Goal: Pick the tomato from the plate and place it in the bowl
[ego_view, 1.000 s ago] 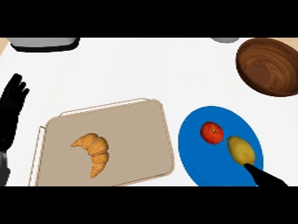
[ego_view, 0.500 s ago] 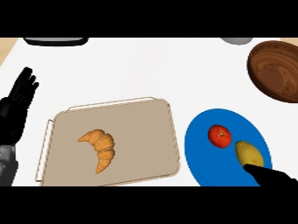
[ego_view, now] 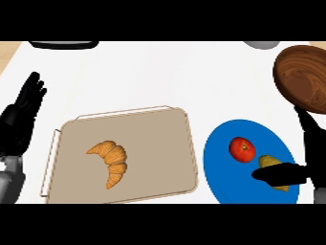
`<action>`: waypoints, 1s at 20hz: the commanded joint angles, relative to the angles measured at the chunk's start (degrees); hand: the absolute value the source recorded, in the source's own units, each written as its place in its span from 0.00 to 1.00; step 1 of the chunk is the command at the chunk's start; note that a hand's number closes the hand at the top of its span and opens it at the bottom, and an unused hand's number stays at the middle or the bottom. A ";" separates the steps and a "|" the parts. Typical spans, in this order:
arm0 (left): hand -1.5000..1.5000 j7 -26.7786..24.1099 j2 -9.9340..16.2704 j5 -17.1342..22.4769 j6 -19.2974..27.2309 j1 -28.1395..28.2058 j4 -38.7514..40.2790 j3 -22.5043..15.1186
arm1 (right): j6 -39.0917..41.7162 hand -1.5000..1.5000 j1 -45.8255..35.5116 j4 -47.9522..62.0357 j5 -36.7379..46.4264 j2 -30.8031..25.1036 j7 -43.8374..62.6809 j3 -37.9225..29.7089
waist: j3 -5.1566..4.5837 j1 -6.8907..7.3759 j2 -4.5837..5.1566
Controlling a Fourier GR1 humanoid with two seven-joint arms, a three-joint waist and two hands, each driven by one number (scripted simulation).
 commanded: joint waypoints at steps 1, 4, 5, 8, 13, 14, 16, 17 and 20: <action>0.50 -0.68 0.53 0.20 -0.85 1.64 -0.39 0.85 | 10.76 0.00 -5.43 3.06 -8.93 0.30 9.46 -2.86 | 0.04 -0.27 -0.24; 0.50 0.16 -0.66 -0.58 -0.06 -0.91 0.88 -0.05 | 11.28 0.00 -5.62 9.39 -9.95 1.35 10.10 -0.98 | 0.03 -0.46 -0.07; 0.50 0.32 0.08 -0.13 -0.80 -0.97 1.20 0.57 | 12.52 0.00 -8.16 10.79 -11.70 1.87 11.39 -1.33 | 0.01 -0.14 -0.06; 0.50 0.06 -0.96 -0.64 -0.31 0.62 0.29 -0.03 | 13.62 0.00 -8.16 13.94 -13.18 2.34 11.25 -0.44 | 0.04 -0.37 -0.20; 0.50 -1.00 -2.48 -1.49 0.54 2.42 -1.50 -0.23 | 11.91 0.00 -8.05 16.07 -7.58 0.66 9.54 2.46 | 0.07 -0.83 -0.41; 0.50 -0.77 -2.96 -2.21 1.47 1.34 0.10 -0.26 | 13.85 0.00 -10.43 15.06 -7.31 -0.39 11.50 2.44 | 0.04 -0.99 -0.39; 0.50 -0.30 -1.41 -0.86 -0.88 0.36 1.15 1.12 | 11.45 0.00 -10.25 17.37 -2.94 0.59 8.97 4.76 | 0.07 -1.11 -0.32; 0.50 -0.72 -1.43 -0.98 -0.77 1.71 -0.82 1.22 | 10.77 0.00 -9.00 17.00 -1.40 0.68 8.39 5.27 | 0.08 -1.08 -0.41; 0.50 2.71 -1.24 -1.81 0.04 -0.76 -0.98 1.75 | 9.67 0.00 -10.62 20.87 0.44 3.18 6.78 4.74 | 0.12 -1.11 -0.39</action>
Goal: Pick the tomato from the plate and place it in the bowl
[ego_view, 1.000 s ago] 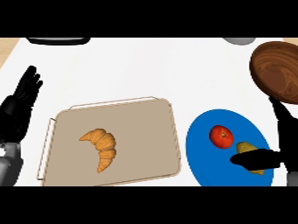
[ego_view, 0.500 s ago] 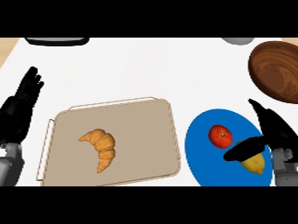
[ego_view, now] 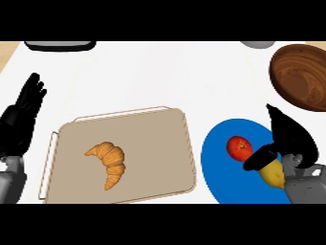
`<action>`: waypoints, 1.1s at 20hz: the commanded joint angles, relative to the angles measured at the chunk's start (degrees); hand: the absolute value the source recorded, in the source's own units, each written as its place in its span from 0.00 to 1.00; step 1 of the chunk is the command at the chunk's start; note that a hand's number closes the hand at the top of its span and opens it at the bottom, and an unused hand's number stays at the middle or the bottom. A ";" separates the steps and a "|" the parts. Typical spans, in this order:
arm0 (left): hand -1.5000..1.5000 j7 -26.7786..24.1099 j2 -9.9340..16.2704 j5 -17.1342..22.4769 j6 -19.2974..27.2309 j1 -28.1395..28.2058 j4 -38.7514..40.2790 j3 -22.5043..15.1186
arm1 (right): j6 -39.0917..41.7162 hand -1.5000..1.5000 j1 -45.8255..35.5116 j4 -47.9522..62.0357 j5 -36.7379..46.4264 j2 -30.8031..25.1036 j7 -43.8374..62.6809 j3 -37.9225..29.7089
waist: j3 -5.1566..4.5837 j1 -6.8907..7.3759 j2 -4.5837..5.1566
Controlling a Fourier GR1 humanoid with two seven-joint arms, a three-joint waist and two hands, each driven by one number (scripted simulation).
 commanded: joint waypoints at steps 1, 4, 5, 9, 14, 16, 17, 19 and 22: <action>0.50 -1.25 -0.56 -0.83 -0.45 3.89 -2.14 -0.19 | 0.40 0.00 -0.52 0.65 5.00 5.27 10.39 3.87 | 0.03 0.07 -0.11; 0.50 -1.40 0.12 -0.74 -1.21 2.34 -1.38 1.14 | 1.05 0.00 -0.14 4.77 3.87 6.82 7.59 1.93 | 0.03 -0.06 -0.03; 0.50 4.19 -0.30 -0.67 -0.05 1.23 -5.40 0.40 | 0.98 0.00 -0.97 6.26 3.32 7.41 6.50 0.60 | 0.07 0.02 -0.07; 0.50 0.58 0.44 0.83 -2.55 4.16 -4.34 2.67 | -1.06 0.00 1.94 8.75 6.50 9.34 4.77 2.03 | 0.05 0.12 -0.08; 0.50 1.51 -1.06 -0.91 -2.06 -0.14 -0.29 3.07 | -2.11 0.00 3.54 9.29 9.34 11.43 2.46 1.06 | 0.05 -0.43 -0.04; 0.50 1.63 -0.29 -0.35 -3.22 -0.57 0.00 4.18 | 0.05 0.00 3.08 7.67 9.98 11.28 4.22 0.28 | 0.04 -0.48 -0.05; 0.50 2.71 -1.27 -3.08 -1.29 2.85 -5.07 1.95 | -0.37 0.00 1.03 9.16 10.88 12.97 5.17 0.18 | 0.06 -0.15 -0.09; 0.50 -1.19 -1.45 -2.65 -2.65 -0.13 1.65 3.93 | -1.43 0.00 -0.27 14.40 10.50 11.57 -0.60 -3.37 | 0.05 -0.34 0.03; 0.50 -2.30 -1.45 -1.76 -4.30 1.62 2.02 5.02 | 0.28 0.00 -0.60 13.56 10.98 12.73 1.46 -4.40 | 0.04 -0.38 -0.03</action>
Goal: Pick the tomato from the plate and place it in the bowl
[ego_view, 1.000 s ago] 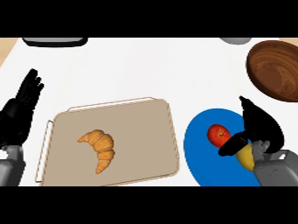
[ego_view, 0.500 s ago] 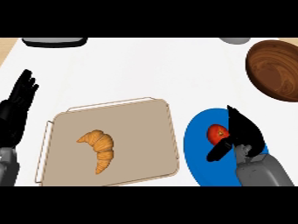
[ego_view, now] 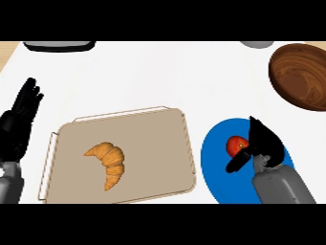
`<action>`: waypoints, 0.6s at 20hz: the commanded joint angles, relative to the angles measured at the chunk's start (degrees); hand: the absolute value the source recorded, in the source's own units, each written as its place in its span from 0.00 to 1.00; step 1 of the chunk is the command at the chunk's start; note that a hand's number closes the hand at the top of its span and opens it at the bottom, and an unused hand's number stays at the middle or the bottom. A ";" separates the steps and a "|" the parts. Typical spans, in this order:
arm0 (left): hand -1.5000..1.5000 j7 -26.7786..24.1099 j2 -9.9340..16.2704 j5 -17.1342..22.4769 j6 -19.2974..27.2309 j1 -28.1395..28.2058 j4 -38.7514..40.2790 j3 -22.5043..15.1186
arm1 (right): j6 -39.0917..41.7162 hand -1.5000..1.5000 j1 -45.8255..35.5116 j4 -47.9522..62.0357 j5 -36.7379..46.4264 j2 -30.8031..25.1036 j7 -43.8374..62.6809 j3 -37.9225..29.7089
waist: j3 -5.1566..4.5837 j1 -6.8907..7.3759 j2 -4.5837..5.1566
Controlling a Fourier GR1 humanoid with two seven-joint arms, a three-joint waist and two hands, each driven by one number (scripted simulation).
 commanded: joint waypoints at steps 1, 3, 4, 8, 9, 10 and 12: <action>0.50 2.06 0.97 0.82 -1.81 -1.40 -0.68 1.93 | -2.46 0.00 0.75 4.88 2.38 2.07 0.98 -0.98 | 0.00 -0.01 -0.01; 0.50 -1.23 -0.59 -0.04 -2.08 0.72 0.02 1.36 | 0.84 1.00 -0.07 4.51 -1.45 0.74 -1.04 -5.11 | 0.00 -0.03 -0.03; 0.50 4.15 0.22 -0.70 -0.91 -2.97 -0.73 1.16 | 3.51 1.00 0.37 3.14 -2.14 2.85 1.62 -3.08 | 0.00 -0.15 -0.05; 0.50 2.71 -1.01 -1.38 -2.05 -3.23 0.04 1.97 | -0.74 1.00 -3.76 11.81 -0.24 2.19 -8.97 -5.42 | 0.01 0.00 0.03; 0.50 2.62 -1.93 -2.54 -1.30 -1.65 -0.48 1.20 | -3.17 1.00 -3.82 13.18 1.48 4.08 -8.41 -4.48 | 0.01 0.07 0.02; 0.50 2.69 -2.25 -2.67 -0.97 0.18 -3.42 0.69 | -3.39 1.00 -7.02 15.47 1.98 5.53 -6.98 -4.52 | 0.01 0.34 0.03; 0.50 2.57 -2.47 -2.80 -0.79 -1.47 -1.74 1.52 | -3.82 1.00 -7.01 16.35 2.40 5.38 -8.68 -4.89 | 0.01 0.20 0.04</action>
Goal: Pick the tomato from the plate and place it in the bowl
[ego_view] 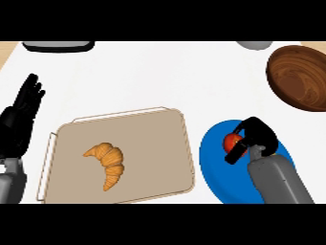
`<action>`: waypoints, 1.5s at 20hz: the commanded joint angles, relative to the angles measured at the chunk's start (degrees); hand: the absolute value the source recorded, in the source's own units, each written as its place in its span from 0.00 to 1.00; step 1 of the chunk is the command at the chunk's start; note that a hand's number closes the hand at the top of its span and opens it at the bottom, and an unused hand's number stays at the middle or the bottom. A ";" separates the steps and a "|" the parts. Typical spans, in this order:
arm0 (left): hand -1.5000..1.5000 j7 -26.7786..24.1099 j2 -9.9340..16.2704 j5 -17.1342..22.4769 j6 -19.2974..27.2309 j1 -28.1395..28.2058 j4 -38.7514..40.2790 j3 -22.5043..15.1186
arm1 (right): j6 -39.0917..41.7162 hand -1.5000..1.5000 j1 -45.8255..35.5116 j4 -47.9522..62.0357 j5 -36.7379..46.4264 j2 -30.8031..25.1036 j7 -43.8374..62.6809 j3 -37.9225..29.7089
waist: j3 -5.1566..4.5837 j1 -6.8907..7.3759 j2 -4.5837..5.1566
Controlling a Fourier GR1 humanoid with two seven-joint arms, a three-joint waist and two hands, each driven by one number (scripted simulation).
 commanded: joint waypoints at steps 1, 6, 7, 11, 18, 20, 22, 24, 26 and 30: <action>0.50 1.42 -0.03 -0.06 -0.92 0.15 -1.18 1.10 | -2.08 1.00 -0.48 4.19 0.82 0.52 -3.69 -1.16 | 0.69 0.25 0.52; 0.50 -3.36 0.03 -0.07 -2.36 -0.53 2.69 2.92 | -6.41 1.00 1.89 2.25 5.32 0.46 -3.70 -0.22 | 0.68 0.09 0.53; 0.50 -0.42 1.57 0.84 -3.50 -0.68 0.82 3.32 | -6.44 1.00 1.53 -0.34 8.27 0.89 0.35 1.80 | 0.67 0.11 0.47; 0.50 -0.65 -0.89 -1.62 -1.18 1.06 -0.05 0.42 | 2.99 1.00 1.72 -3.61 4.23 -7.95 -22.66 8.76 | 0.76 0.85 0.43; 0.50 -2.24 -1.76 -0.93 -0.87 2.27 0.19 1.11 | 4.78 1.00 2.62 -15.38 2.64 -22.53 -53.86 15.99 | 0.76 -0.59 0.04; 0.50 -1.52 0.31 -0.08 -2.50 1.58 0.72 2.43 | 1.14 1.00 3.79 -17.97 1.14 -26.37 -59.25 11.74 | 0.75 -0.87 0.21; 0.50 -1.68 -0.83 -0.90 -0.74 1.98 0.66 2.43 | -0.63 1.00 3.70 -21.34 -1.63 -30.45 -62.07 5.21 | 0.73 -1.48 0.14; 0.50 -0.87 -0.23 -0.25 -1.36 0.44 1.91 3.01 | -1.97 1.00 1.36 -24.24 -5.61 -30.19 -61.27 -1.37 | 0.70 -2.13 0.14; 0.50 -0.79 -1.35 -1.14 -0.50 3.30 -2.22 1.70 | -0.75 1.00 2.53 -28.91 -10.63 -29.84 -58.97 -6.39 | 0.70 -1.84 -0.28; 0.50 0.39 -0.94 -1.32 -1.00 0.74 0.13 1.83 | 5.33 1.00 -0.52 -26.95 -21.35 -31.87 -58.82 -16.78 | 0.68 -0.85 0.29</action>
